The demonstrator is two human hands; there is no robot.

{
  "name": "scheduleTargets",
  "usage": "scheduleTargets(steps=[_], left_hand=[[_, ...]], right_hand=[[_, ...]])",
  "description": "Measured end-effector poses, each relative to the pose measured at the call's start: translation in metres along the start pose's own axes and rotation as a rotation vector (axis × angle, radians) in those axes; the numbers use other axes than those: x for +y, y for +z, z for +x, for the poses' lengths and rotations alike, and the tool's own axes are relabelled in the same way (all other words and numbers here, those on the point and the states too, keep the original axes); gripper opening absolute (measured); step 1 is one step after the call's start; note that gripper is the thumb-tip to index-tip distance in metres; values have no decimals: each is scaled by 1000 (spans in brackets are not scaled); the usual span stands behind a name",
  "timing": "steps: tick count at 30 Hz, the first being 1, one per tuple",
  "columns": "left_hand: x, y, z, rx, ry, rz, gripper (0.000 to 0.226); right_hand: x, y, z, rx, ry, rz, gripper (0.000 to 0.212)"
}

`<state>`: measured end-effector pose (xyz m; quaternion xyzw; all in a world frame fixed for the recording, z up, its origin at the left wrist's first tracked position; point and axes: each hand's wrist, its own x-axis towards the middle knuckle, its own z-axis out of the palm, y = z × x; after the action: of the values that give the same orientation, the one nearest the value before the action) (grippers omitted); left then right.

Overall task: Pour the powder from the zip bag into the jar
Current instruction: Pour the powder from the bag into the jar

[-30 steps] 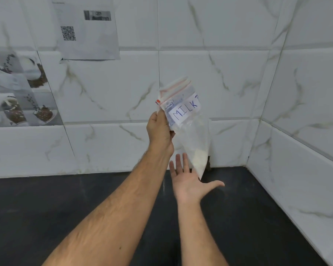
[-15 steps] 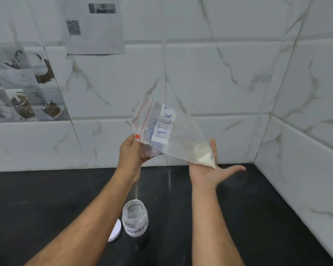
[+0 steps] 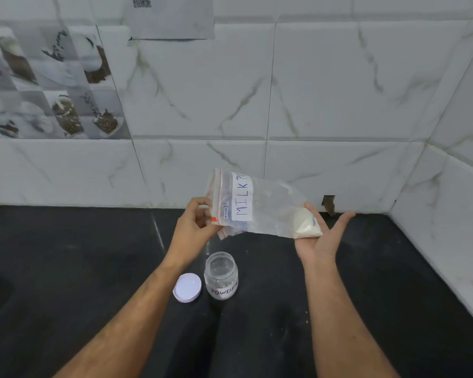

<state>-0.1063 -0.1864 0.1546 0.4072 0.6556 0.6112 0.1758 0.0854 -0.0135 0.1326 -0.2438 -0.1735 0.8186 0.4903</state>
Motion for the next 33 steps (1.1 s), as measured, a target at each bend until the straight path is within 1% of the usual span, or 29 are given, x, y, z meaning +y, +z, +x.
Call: scheduleTargets(steps=[3,6,7,9,10,11,13,16,19,21,22,24,25,26,27,29,33], left_hand=[[-3,-1,-2,-73,68,71,17],[-8,-5,-2,-154,51,106,31],[-10,-6,-3,-178,44,137,27],[-15,-7,-4,-205,54,245,9],[-19,-8,-5,-214,63,293,6],[-24,-9,-6,-213,67,314,9],[-37,-11,-9,-173,46,317,13],[-55,-14,-11,-106,-39,265,5],[-64,-15,-10,-87,-54,205,15],[-64,-16,-10,-90,-58,196,10],[-65,-16,-11,-96,-72,205,12],[-67,-16,-11,-115,-94,236,31],[-69,-17,-12,-122,-98,247,36],[-71,-17,-11,-127,-95,259,38],[-75,-17,-11,-127,-92,270,35],[-80,-17,-11,-110,-101,290,20],[-89,-15,-14,-101,-97,399,15]], right_hand=[[1,-3,-3,24,3,-46,92],[2,-8,-3,34,26,-72,92],[3,-8,-3,39,35,-90,92],[4,-11,2,45,59,-138,94],[5,-13,4,54,62,-169,94],[5,-13,5,61,60,-201,93],[6,-13,6,92,41,-267,83],[9,-13,4,129,8,-322,71],[12,-15,4,131,16,-354,69],[13,-15,4,139,15,-373,65],[13,-15,4,138,9,-388,63],[13,-13,3,132,-4,-401,61],[13,-12,3,139,-5,-405,59],[13,-12,2,152,-3,-417,58],[12,-11,3,162,-1,-424,55],[12,-10,5,182,4,-447,47],[13,-9,11,216,12,-485,11]])
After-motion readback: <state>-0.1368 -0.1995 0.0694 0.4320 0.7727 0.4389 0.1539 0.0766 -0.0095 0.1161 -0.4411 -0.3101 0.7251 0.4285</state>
